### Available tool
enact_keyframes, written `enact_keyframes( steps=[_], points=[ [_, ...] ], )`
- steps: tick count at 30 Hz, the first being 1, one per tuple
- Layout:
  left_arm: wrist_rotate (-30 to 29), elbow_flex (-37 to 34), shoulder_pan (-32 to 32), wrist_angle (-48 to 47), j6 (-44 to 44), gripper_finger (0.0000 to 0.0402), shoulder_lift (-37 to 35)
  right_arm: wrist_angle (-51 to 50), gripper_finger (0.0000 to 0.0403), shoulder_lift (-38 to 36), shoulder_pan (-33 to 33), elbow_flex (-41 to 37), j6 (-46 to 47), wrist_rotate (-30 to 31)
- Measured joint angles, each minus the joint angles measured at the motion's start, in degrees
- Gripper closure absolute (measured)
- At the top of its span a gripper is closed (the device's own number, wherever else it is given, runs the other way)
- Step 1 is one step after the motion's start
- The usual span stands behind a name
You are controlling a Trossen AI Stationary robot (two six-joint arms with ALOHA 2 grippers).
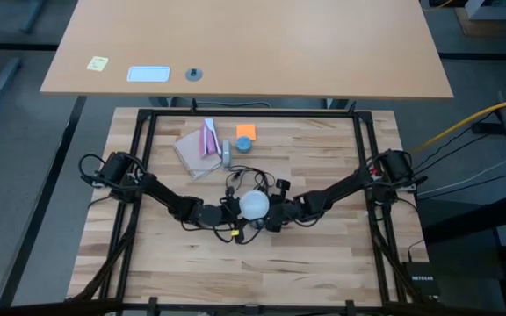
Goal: Screw lightbulb
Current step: Remove the white lightbulb from the silver lamp
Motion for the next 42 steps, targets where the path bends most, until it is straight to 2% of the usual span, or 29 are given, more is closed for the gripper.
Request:
enact_keyframes(
  steps=[8, 13, 19, 24, 27, 31, 38, 42],
  points=[
    [-3.1, 0.0, 0.1, -0.6, 0.5, 0.0272, 0.1, -2.4, 0.0393, 0.0, 3.8, 0.0, 9.6, -2.2],
    [-6.1, 0.0, 0.2, -0.9, 0.4, 0.027, 0.1, 2.5, 0.0393, 0.2, 5.9, -0.1, 13.7, -3.6],
    [-5.8, 0.0, 0.2, -1.4, -0.5, 0.0269, 0.1, 11.7, 0.0393, 0.2, 5.8, 0.0, 13.5, -2.6],
    [-5.4, -0.1, 0.7, -1.4, -1.4, 0.0269, 0.1, 15.5, 0.0393, 0.1, 5.8, 0.0, 9.5, 0.4],
    [-5.4, -0.1, 0.8, -1.4, -1.2, 0.0269, 0.1, 12.8, 0.0393, -0.1, 5.8, 0.0, 7.8, 1.6],
    [-5.2, -0.1, 0.5, -1.4, -1.3, 0.0268, 0.1, 3.6, 0.0393, -3.0, 5.8, 0.0, 8.5, 3.9],
    [-4.3, -0.1, -0.3, -1.3, -1.3, 0.0268, 0.1, -9.1, 0.0393, -8.2, 5.2, 0.0, 9.3, 13.9],
    [-1.9, -0.1, -0.3, -1.1, -1.8, 0.0268, 0.1, -10.2, 0.0393, -7.6, 2.5, -0.1, 9.2, 12.5]
  ],
)
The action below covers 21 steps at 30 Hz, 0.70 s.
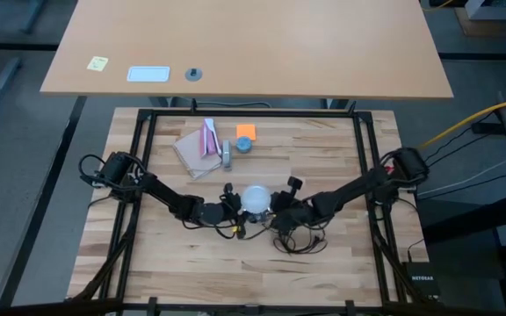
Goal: Screw lightbulb
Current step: Remove the white lightbulb from the silver lamp
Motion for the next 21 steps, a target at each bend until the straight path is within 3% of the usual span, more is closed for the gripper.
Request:
enact_keyframes(
  steps=[10, 14, 21],
  points=[
    [1.0, 0.0, 0.0, -0.1, 0.3, 0.0268, 0.0, 8.2, 0.0393, 6.9, -4.1, 0.1, 0.3, -10.5],
    [-1.5, 0.0, 0.0, -0.3, 0.7, 0.0269, -0.1, 10.8, 0.0393, 7.6, -2.6, 0.0, 0.6, -11.0],
    [-2.6, 0.0, 0.1, -0.2, 0.6, 0.0268, -0.1, 11.2, 0.0393, 7.8, 2.2, -0.1, 10.0, -9.6]
  ],
)
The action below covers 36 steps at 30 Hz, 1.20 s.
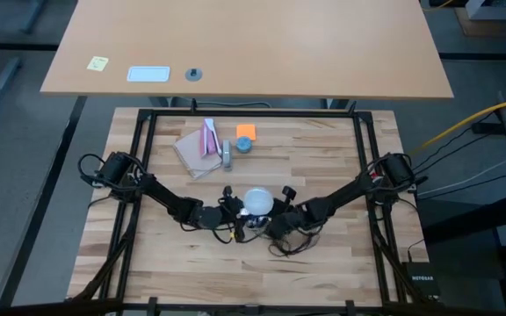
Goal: Screw lightbulb
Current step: Remove the white lightbulb from the silver lamp
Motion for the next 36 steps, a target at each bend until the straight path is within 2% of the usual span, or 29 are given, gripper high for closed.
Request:
enact_keyframes(
  steps=[6, 12, 25, 29, 36],
  points=[
    [-1.9, 0.0, 1.2, -0.3, -0.1, 0.0269, 0.0, 5.7, 0.0393, -0.1, 3.2, 0.2, 2.4, -0.7],
    [-1.4, 0.0, 1.7, -0.6, -0.9, 0.027, 0.1, 8.9, 0.0393, -0.1, 3.4, 0.2, -1.0, 2.7],
    [-0.7, 0.0, 0.3, -0.5, -0.9, 0.0267, 0.1, -10.4, 0.0393, -6.5, 2.3, 0.2, -1.0, 12.5],
    [-0.3, 0.0, -0.2, -0.5, -1.6, 0.0268, 0.1, -11.4, 0.0393, -6.6, -1.2, 0.2, -2.8, 11.7],
    [-0.6, -0.1, -0.4, -0.4, -2.0, 0.0264, 0.1, -5.8, 0.0393, -3.7, -7.5, 0.1, -11.9, 3.7]
  ],
)
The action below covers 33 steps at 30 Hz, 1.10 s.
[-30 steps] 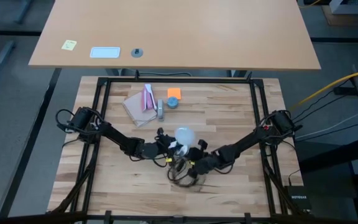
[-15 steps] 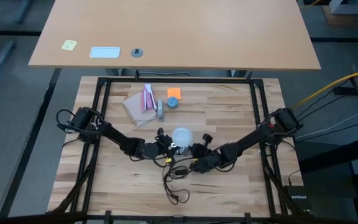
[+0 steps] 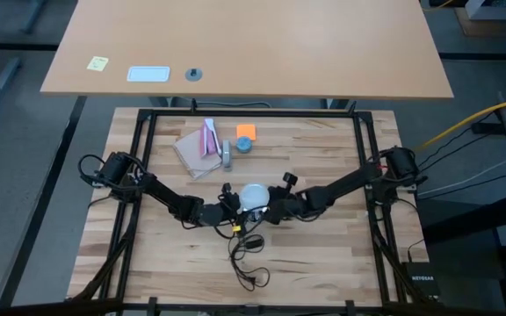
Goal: Screw lightbulb
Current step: Remove the white lightbulb from the silver lamp
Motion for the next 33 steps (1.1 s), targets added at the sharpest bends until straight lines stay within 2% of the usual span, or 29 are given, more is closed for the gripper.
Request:
enact_keyframes(
  steps=[4, 8, 18, 23, 27, 33],
  points=[
    [0.0, 0.0, 0.0, -0.1, 0.2, 0.0264, -0.1, 4.7, 0.0393, 2.1, -1.3, 0.0, -1.6, -6.2],
    [0.1, 0.0, 0.0, -0.4, 0.7, 0.0264, -0.1, 5.4, 0.0393, 3.0, 0.0, 0.0, -0.9, -7.7],
    [-3.1, 0.1, 0.9, -1.5, 0.7, 0.0263, -0.1, 5.2, 0.0393, 3.3, 6.5, 0.0, 6.7, -4.2],
    [-3.3, 0.1, 1.5, -1.8, 0.7, 0.0263, -0.1, 13.7, 0.0393, 3.2, 8.5, 0.3, 6.7, -3.9],
    [-2.8, 0.1, 1.9, -1.5, 0.6, 0.0263, 0.0, 16.2, 0.0393, 3.2, 8.4, 0.2, 4.9, -3.8],
    [-2.5, 0.1, 1.6, -1.6, 0.7, 0.0263, 0.0, 10.6, 0.0393, 2.0, 8.3, 0.1, 4.5, -1.0]
  ],
)
